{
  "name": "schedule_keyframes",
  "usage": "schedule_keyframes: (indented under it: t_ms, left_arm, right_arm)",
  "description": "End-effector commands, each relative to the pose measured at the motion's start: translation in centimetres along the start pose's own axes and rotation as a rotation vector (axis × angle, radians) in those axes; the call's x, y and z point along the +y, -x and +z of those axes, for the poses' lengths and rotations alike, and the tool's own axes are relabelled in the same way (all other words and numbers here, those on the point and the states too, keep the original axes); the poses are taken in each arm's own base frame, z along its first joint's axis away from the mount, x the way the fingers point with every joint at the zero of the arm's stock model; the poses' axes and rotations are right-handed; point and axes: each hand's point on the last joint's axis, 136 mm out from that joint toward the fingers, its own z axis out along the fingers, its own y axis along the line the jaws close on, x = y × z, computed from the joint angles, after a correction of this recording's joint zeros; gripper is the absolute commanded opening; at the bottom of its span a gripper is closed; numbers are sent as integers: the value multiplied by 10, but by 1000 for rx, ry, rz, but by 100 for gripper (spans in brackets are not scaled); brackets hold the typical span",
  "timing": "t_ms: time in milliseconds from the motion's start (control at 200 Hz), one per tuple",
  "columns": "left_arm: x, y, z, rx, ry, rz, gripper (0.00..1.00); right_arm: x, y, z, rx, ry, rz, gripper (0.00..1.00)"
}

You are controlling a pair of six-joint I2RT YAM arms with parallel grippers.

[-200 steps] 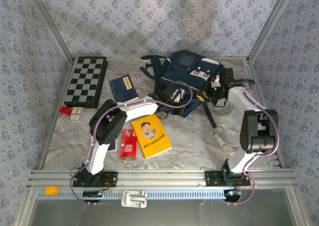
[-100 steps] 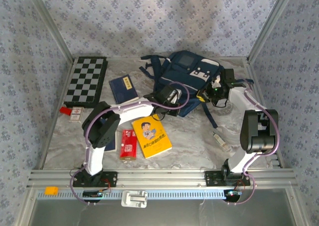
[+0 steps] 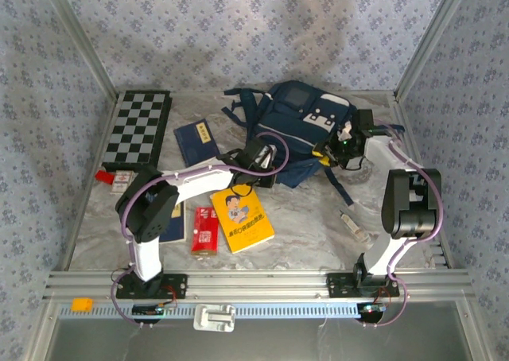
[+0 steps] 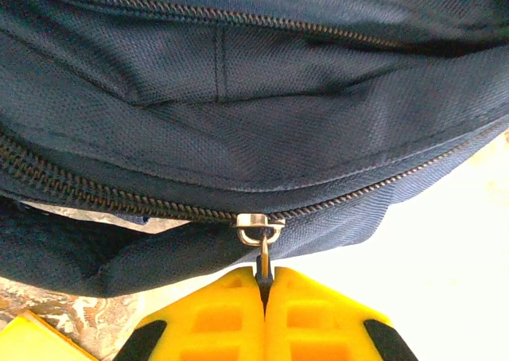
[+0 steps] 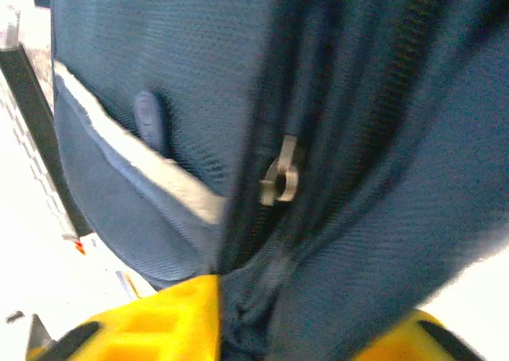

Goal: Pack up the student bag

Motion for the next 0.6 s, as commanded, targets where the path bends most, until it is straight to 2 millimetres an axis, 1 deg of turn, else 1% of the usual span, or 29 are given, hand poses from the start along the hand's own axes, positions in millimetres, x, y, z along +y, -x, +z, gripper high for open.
schedule_keyframes:
  t_ms: [0,120,210,290,375,415,455,555,595]
  left_arm:
    - [-14,5,2,11,-32,-7,0]
    - [-20,12,-1,-3,-44,-12,0]
    - [-24,15,-4,-13,-58,-2,0]
    - [-26,17,-6,-13,-64,3,0]
    - [-29,17,-6,-12,-71,7,0]
    - [-32,16,-6,-10,-78,13,0]
    - [-33,16,-6,-8,-80,16,0]
    - [-36,15,-7,-5,-83,22,0]
    - [-37,14,-7,-3,-83,24,0]
  right_arm:
    - [4,-4,-14,-47,-10,-73,47]
    - [-4,-21,-27,-63,-38,-60,63]
    - [-10,-37,-32,-77,-55,-22,71]
    - [-12,-52,-27,-75,-53,6,75]
    - [-5,-68,-14,-72,-24,29,79]
    - [-5,-72,-8,-78,-19,59,80]
    - [-2,-70,-2,-99,-5,81,80]
    - [6,-61,9,-158,14,121,81]
    - [8,-57,12,-179,-4,129,81]
